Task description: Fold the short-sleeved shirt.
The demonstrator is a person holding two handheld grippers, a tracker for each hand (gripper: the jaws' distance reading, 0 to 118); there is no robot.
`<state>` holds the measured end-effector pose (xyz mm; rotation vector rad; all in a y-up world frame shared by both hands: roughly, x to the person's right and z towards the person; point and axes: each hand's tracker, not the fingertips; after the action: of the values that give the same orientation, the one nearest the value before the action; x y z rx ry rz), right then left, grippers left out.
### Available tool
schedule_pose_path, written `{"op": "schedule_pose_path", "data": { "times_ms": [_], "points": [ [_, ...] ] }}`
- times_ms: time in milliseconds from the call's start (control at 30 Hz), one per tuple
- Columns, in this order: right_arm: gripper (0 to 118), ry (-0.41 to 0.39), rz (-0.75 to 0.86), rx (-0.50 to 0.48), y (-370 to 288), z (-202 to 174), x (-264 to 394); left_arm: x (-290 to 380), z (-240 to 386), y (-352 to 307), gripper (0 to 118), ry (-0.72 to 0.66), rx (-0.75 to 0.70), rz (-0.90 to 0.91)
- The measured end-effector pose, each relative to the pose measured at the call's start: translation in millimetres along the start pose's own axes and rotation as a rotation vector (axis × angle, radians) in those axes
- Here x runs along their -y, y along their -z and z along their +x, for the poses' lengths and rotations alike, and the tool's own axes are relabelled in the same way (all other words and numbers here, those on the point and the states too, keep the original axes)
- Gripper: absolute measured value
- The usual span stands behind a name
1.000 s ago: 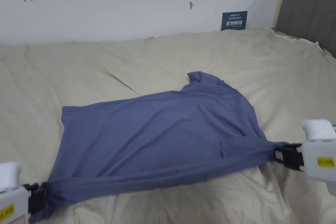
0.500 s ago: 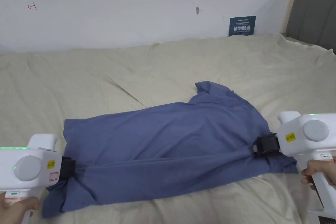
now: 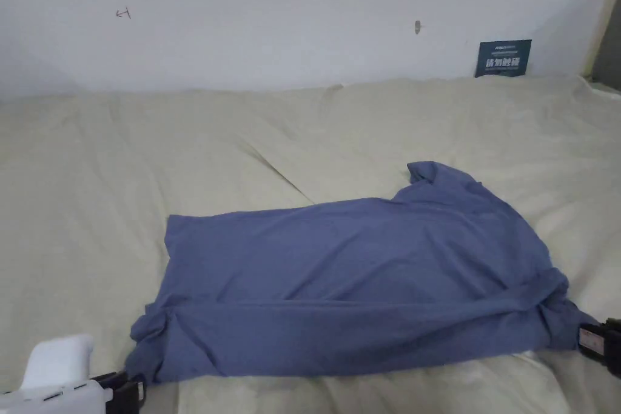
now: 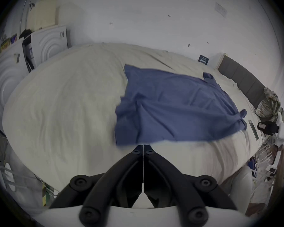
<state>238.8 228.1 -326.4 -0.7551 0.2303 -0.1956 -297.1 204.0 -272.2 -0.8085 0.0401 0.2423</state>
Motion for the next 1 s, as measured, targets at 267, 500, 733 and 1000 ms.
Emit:
{"op": "schedule_pose_path", "data": {
  "times_ms": [267, 500, 733, 1000],
  "points": [
    [0, -0.017, -0.093, -0.011, 21, -16, 44, 0, -3, 13, 0, 0.009, -0.029, 0.014],
    [0, 0.011, -0.112, -0.036, 29, -11, 51, -30, -15, 71, 78, -0.024, -0.098, -0.032],
    [0, 0.078, -0.119, -0.040, 29, 8, 56, -30, 6, 76, 12, 0.038, -0.205, -0.043],
    [96, -0.015, -0.163, 0.137, 45, 30, 42, -32, 10, 64, 12, 0.018, -0.206, -0.045]
  ]
}}
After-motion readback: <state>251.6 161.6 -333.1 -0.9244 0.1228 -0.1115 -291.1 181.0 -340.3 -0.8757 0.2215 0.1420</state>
